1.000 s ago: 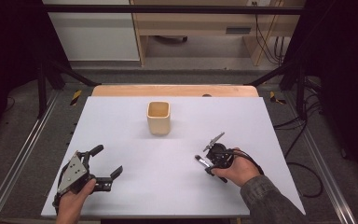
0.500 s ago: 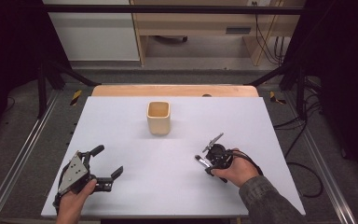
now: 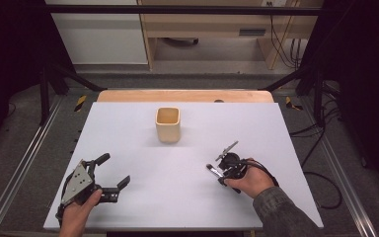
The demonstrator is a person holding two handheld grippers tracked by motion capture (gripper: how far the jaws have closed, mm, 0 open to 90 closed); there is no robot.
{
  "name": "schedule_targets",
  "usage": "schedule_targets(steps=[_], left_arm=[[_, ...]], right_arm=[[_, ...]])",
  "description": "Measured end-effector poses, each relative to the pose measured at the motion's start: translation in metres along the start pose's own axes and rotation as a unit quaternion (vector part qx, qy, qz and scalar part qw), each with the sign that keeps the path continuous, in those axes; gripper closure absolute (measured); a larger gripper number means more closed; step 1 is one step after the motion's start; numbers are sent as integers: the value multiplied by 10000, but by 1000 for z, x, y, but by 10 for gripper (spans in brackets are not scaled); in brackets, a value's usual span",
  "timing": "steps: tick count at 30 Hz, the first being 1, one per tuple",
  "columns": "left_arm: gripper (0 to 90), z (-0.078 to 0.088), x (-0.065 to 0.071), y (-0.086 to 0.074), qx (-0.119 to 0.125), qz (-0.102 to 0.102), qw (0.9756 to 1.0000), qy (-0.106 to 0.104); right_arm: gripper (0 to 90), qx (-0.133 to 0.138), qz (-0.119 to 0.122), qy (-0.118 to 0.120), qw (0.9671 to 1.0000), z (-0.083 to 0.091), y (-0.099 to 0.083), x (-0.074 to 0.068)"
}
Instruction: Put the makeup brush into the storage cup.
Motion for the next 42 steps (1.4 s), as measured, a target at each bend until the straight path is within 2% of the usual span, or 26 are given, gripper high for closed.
schedule_targets(steps=[7, 17, 23, 26, 27, 31, 36, 42], left_arm=[[12, 0, 0, 0, -22, -24, 10000, -2], [8, 0, 0, 0, -28, -30, 10000, 11], [8, 0, 1, 0, -19, -32, 10000, 4], [8, 0, 1, 1, -6, -19, 10000, 5], [8, 0, 2, 1, -6, -22, 10000, 5], [8, 0, 2, 1, -6, -27, 10000, 1], [8, -1, 1, 0, -19, -44, 10000, -6], [8, -1, 2, 0, -21, -42, 10000, -14]], right_arm=[[689, -52, -85, 60, 9999, 0, 1, -1], [707, -67, -86, 50, 9999, -2, 2, -1], [731, -130, -232, 42, 9996, -3, 5, -1], [755, -148, -212, 6, 9997, -3, 6, 0], [777, -179, -295, 0, 9994, -3, 6, 0], [779, -208, -379, 12, 9991, -3, 7, -1], [781, -207, -388, 34, 9990, -3, 7, 0], [795, -55, -423, 77, 9991, 0, 5, -1]])
Point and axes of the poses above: each handheld gripper's, and its own axes: z roughly backward along the jaws, y roughly out of its top, x roughly to its right, the point moved 5 cm from there along -z, roughly forward along the jaws, and after that the axes turned 2 degrees about -z, right-handed, at the moved point
